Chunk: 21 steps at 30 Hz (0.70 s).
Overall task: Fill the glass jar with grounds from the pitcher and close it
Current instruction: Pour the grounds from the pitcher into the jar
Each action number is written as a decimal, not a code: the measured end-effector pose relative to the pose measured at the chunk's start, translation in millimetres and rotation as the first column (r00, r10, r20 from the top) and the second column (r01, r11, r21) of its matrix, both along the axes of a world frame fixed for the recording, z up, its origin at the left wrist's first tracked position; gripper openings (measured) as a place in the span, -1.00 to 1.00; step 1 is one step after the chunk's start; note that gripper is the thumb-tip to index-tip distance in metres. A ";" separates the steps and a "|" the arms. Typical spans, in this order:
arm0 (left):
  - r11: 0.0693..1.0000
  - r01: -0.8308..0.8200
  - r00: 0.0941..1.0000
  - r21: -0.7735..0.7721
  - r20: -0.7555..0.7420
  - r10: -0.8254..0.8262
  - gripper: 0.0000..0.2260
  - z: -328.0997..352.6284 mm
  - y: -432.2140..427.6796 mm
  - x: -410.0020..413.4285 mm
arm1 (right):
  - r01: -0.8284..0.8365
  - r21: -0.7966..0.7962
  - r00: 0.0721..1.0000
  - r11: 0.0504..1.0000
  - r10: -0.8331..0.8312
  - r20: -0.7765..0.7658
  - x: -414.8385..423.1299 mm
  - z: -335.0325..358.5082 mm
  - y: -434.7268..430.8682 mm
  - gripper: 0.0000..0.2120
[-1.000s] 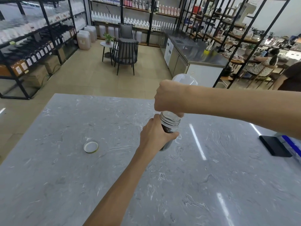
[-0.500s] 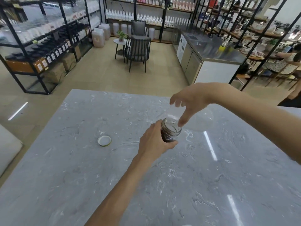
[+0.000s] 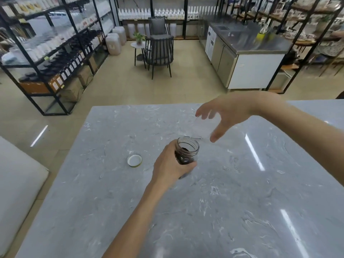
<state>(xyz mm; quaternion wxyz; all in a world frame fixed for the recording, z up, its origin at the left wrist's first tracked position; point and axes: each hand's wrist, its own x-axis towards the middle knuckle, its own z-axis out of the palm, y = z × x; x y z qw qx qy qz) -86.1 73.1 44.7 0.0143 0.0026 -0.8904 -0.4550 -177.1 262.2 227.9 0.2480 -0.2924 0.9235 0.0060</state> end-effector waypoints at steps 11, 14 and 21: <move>0.993 -0.037 0.999 -0.112 0.005 0.038 -0.39 20.0 33.4 -29.6 | -0.305 0.852 0.688 0.425 0.717 -0.111 16.3 -15.6 -102.3 -0.68; 0.997 -0.035 0.999 -0.075 -0.003 0.035 -0.39 17.0 33.2 -26.7 | -0.258 0.846 0.721 0.466 0.676 -0.153 10.0 -7.7 -100.8 -0.50; 0.982 0.039 0.999 0.183 -0.028 -0.035 -0.38 2.7 8.3 -14.2 | 0.095 -0.004 0.995 0.995 -0.095 -0.029 -8.0 1.3 -0.7 -0.03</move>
